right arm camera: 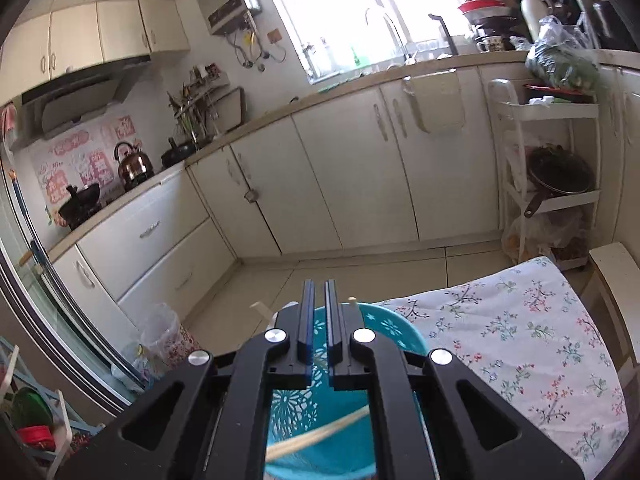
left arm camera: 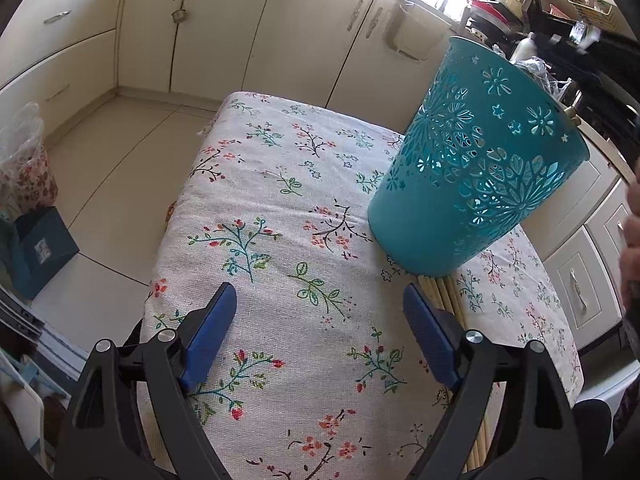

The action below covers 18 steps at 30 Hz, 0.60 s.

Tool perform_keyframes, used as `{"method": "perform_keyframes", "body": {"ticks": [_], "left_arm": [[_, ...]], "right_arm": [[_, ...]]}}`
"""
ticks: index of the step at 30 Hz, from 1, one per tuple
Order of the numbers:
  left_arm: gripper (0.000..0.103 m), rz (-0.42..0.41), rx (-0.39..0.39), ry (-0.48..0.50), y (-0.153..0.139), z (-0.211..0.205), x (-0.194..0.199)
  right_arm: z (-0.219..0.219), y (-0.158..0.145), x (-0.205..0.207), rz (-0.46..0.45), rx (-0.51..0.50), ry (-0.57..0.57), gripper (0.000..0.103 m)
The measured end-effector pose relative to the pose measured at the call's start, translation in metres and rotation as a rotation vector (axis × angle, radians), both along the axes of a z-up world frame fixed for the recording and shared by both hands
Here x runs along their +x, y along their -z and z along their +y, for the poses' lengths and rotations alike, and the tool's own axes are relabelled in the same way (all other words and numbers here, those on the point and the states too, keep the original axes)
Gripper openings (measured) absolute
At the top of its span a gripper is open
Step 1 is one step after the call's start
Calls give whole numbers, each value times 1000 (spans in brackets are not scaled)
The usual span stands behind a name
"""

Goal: Organize utensils
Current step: 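Return the right tool to the sticks while the left tool approaches them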

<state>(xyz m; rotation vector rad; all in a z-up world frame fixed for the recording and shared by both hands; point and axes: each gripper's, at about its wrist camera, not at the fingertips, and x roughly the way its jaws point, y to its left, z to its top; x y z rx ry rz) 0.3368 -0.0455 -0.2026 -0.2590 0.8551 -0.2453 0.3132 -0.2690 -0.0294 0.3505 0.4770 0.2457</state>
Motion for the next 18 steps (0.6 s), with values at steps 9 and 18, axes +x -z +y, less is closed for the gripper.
{"method": "perform_keyframes", "body": {"ticks": [9, 18], "left_arm": [[81, 2, 7, -12, 1, 1, 0], [82, 6, 13, -22, 1, 1, 1]], "right_arm": [[-27, 36, -92, 50, 2, 88, 12], [12, 144, -74, 416, -113, -18, 12]]}}
